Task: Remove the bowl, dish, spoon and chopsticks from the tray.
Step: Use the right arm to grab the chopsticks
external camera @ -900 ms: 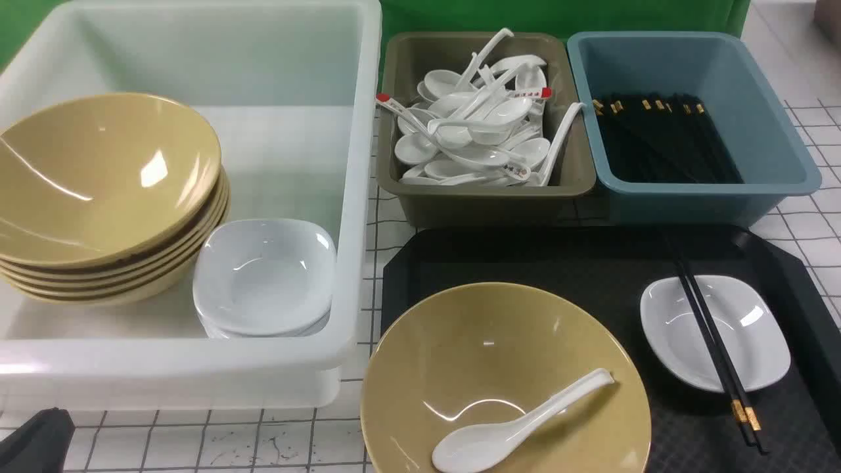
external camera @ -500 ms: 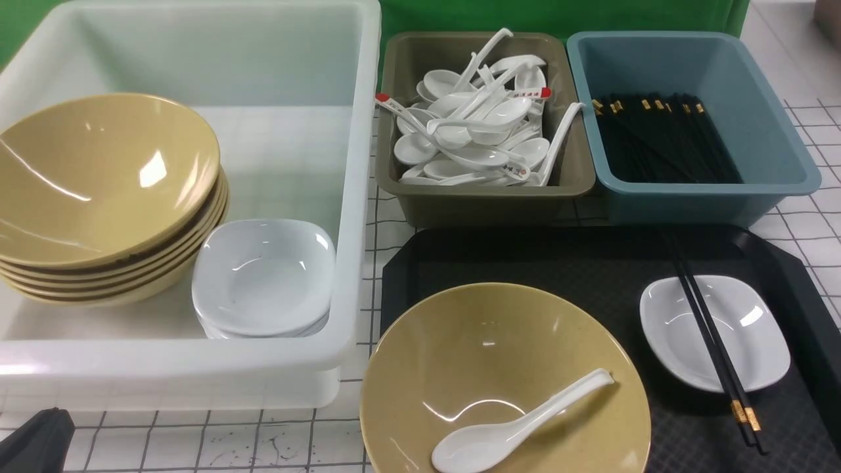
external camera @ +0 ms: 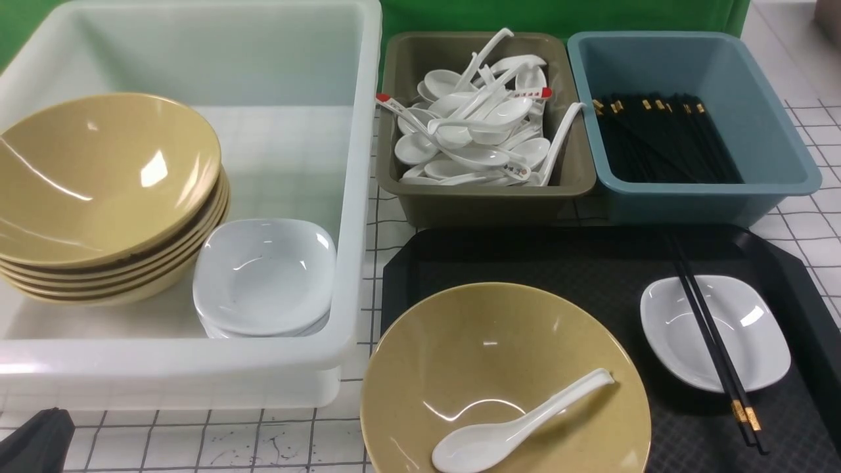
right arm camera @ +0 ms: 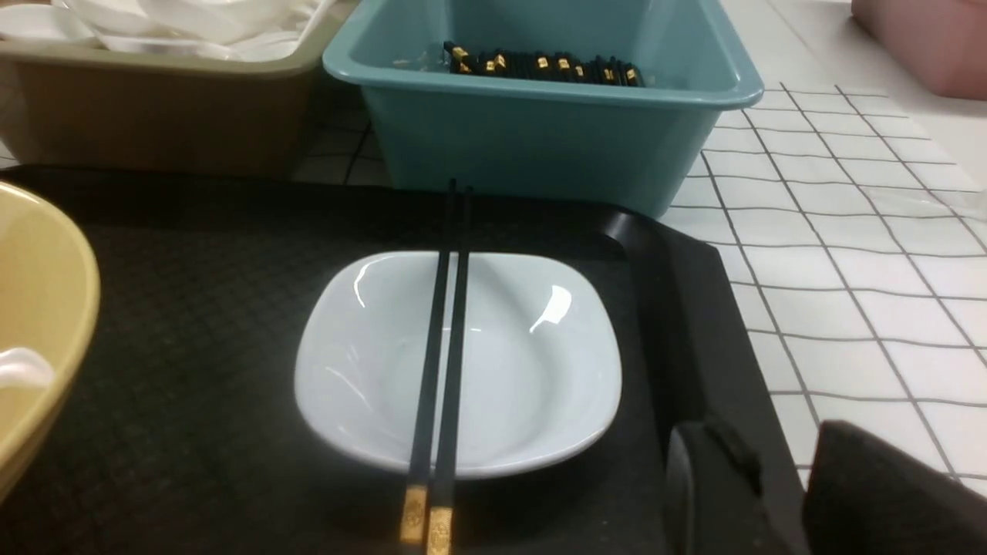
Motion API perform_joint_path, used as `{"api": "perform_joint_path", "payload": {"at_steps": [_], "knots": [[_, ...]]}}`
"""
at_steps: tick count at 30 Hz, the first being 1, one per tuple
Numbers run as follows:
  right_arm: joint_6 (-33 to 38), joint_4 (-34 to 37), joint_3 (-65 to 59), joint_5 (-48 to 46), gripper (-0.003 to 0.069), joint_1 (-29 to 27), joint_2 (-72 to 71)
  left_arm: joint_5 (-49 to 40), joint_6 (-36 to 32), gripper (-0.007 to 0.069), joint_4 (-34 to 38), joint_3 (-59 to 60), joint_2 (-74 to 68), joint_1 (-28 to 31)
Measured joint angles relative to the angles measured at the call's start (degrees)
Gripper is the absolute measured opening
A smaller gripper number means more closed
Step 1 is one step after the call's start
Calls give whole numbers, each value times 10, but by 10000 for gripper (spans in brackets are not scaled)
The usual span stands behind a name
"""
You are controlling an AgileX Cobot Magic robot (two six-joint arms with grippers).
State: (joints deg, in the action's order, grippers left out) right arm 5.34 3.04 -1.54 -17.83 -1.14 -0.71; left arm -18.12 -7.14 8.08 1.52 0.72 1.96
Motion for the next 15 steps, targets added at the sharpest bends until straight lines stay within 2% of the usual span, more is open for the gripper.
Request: {"api": "perform_joint_path", "payload": {"at_steps": [3,6,15], "knots": [[58,-21,0,0,238,0,0,0,0,-5,0,0,0,0],[83,-27,0,0,238,0,0,0,0,-5,0,0,0,0],[6,-20,0,0,238,0,0,0,0,-5,0,0,0,0]]}}
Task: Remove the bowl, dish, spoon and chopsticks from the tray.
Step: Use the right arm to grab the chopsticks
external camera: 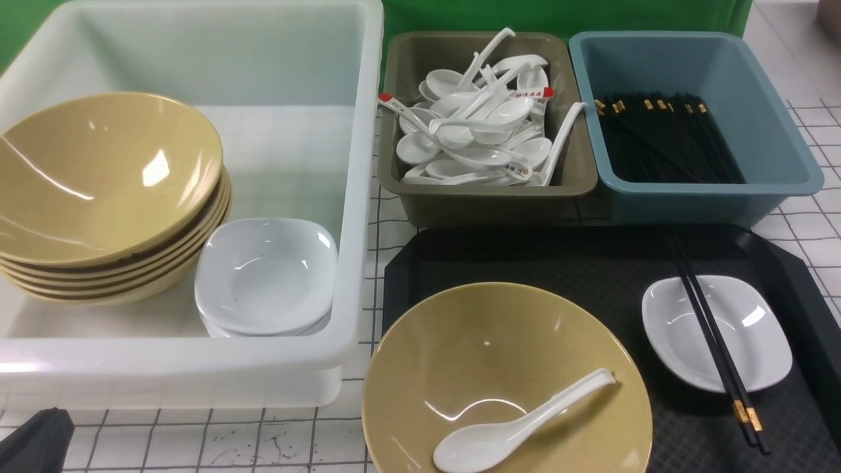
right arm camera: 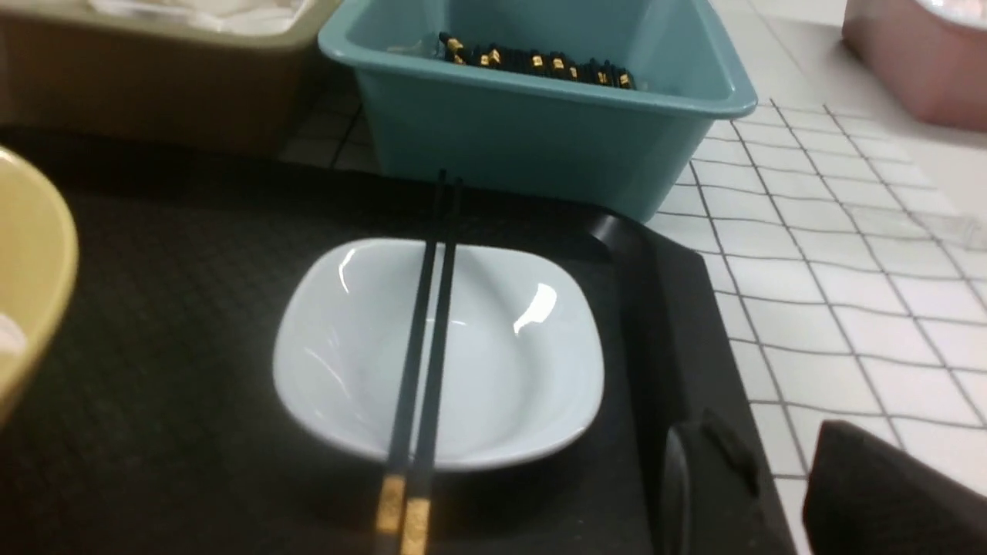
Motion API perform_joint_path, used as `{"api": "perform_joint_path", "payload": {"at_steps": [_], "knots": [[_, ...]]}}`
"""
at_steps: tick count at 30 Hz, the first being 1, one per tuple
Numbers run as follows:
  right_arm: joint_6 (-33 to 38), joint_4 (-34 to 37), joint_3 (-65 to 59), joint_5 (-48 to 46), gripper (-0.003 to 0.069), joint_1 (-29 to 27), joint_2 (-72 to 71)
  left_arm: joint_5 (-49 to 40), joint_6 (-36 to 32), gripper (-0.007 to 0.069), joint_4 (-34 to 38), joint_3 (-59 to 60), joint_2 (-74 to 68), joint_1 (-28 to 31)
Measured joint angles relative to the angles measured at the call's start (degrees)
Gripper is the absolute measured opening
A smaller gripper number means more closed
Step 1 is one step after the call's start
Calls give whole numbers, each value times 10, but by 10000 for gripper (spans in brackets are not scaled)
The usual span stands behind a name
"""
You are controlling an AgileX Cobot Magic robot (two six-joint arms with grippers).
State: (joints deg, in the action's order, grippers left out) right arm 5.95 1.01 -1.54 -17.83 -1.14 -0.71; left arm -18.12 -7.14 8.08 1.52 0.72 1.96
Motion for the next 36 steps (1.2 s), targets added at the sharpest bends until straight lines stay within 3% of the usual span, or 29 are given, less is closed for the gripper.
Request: {"api": "perform_joint_path", "payload": {"at_steps": [27,33,36], "knots": [[-6,9,0,0,238,0,0,26,0,-5,15,0,0,0],[-17,9,0,0,238,0,0,27,0,-5,91,0,0,0],[-66,9,0,0,238,0,0,29,4,-5,175,0,0,0]]}}
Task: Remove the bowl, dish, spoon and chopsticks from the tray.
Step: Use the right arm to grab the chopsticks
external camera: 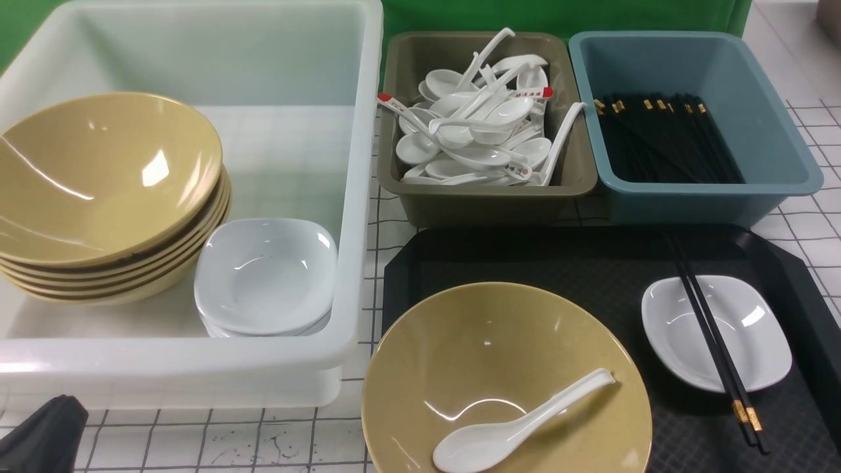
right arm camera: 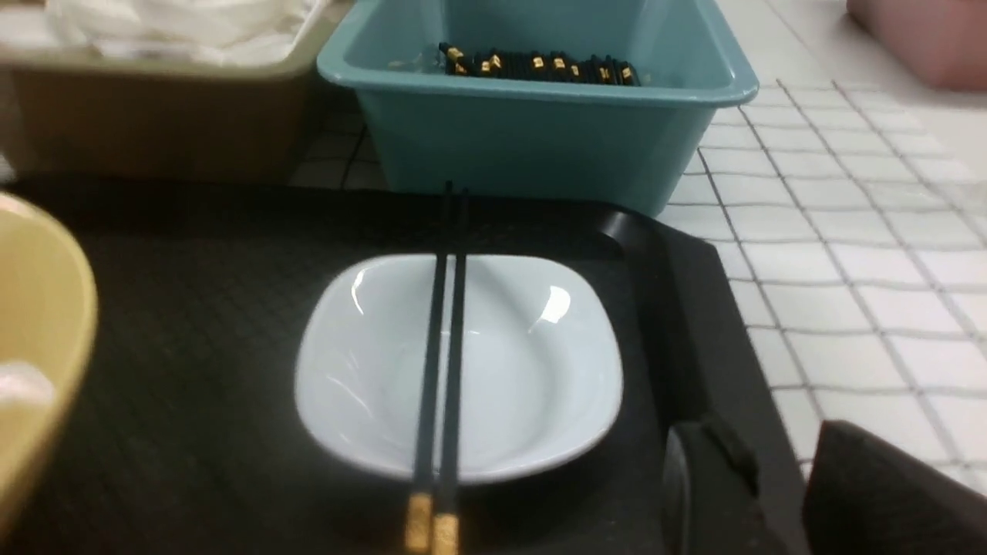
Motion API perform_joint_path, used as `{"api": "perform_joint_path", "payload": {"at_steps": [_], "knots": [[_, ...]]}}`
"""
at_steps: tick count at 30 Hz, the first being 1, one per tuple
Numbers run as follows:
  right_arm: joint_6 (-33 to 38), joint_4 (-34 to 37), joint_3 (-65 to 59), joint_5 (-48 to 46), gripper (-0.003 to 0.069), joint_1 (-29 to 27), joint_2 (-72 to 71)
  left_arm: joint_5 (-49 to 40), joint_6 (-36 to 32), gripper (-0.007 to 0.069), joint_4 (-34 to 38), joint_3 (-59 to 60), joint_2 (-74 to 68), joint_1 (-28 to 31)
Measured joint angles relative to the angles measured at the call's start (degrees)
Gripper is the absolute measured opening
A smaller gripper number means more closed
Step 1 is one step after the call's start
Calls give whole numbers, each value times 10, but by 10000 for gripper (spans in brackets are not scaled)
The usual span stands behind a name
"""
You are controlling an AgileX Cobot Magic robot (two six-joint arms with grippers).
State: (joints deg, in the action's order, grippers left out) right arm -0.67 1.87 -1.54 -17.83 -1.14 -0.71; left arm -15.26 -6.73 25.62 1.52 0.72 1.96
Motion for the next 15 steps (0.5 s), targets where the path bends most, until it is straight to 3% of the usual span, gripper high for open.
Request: {"api": "perform_joint_path", "payload": {"at_steps": [2,4,5,7,8,9,10,13,15], "knots": [[-66,0,0,0,238,0,0,3,21,-5,86,0,0,0],[-175,1,0,0,238,0,0,6,57,-5,192,0,0,0],[-256,1,0,0,238,0,0,10,76,-5,275,0,0,0],[-414,2,0,2,238,0,0,17,97,-5,371,0,0,0],[-475,2,0,4,238,0,0,21,100,-5,401,0,0,0],[-489,2,0,4,238,0,0,21,100,-5,408,0,0,0],[-585,2,0,6,238,0,0,27,100,-5,444,0,0,0],[-661,2,0,8,238,0,0,37,101,-5,490,0,0,0],[-661,-2,0,8,238,0,0,42,101,-5,505,0,0,0]]}}
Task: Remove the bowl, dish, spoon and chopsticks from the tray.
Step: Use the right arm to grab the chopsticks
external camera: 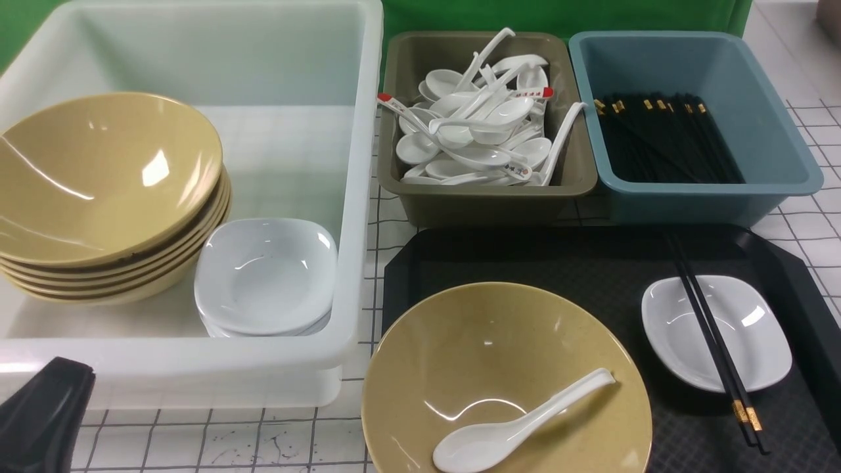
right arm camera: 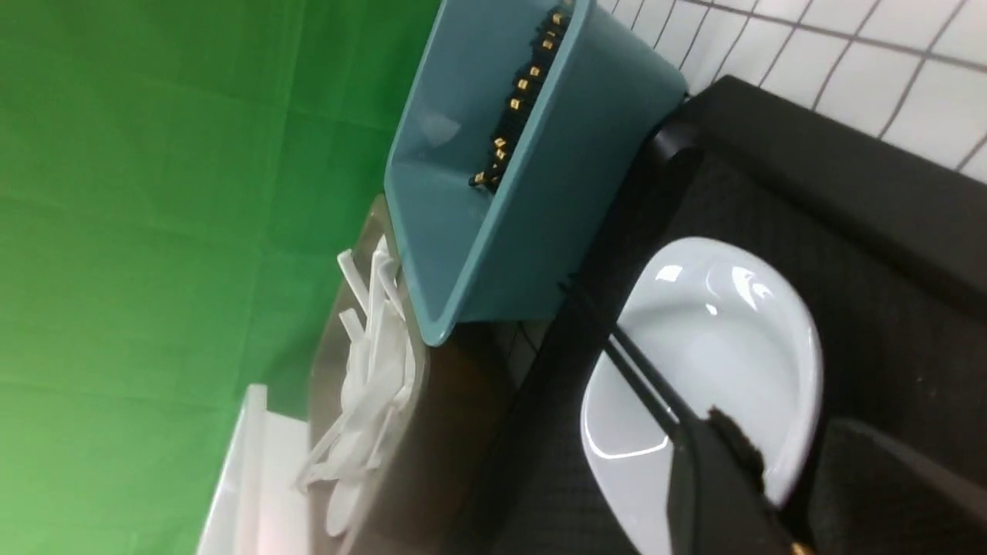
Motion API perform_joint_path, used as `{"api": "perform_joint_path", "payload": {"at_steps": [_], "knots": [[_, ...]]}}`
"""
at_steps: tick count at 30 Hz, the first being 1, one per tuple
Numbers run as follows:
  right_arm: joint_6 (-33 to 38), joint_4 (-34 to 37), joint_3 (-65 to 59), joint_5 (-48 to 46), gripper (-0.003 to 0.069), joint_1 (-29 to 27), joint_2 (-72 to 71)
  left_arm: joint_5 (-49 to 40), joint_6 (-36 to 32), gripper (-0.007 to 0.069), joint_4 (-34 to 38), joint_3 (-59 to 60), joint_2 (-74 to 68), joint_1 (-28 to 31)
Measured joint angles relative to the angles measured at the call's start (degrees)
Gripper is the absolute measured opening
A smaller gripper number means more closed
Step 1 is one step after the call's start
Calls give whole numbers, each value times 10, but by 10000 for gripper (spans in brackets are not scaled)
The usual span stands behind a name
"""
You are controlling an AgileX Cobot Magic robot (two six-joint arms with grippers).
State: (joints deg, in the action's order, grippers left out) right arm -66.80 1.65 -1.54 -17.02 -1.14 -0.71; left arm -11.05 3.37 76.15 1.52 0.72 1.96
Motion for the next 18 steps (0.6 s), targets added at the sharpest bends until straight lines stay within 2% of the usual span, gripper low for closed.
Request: {"api": "perform_joint_path", "payload": {"at_steps": [5,8,14,18], "knots": [[27,-8,0,0,238,0,0,-12,-41,-5,4,0,0,0],[56,-9,0,0,238,0,0,-32,-119,-5,4,0,0,0],[134,-10,0,3,238,0,0,-37,-220,-5,34,0,0,0],[158,-11,0,16,238,0,0,-35,-249,-5,54,0,0,0]]}}
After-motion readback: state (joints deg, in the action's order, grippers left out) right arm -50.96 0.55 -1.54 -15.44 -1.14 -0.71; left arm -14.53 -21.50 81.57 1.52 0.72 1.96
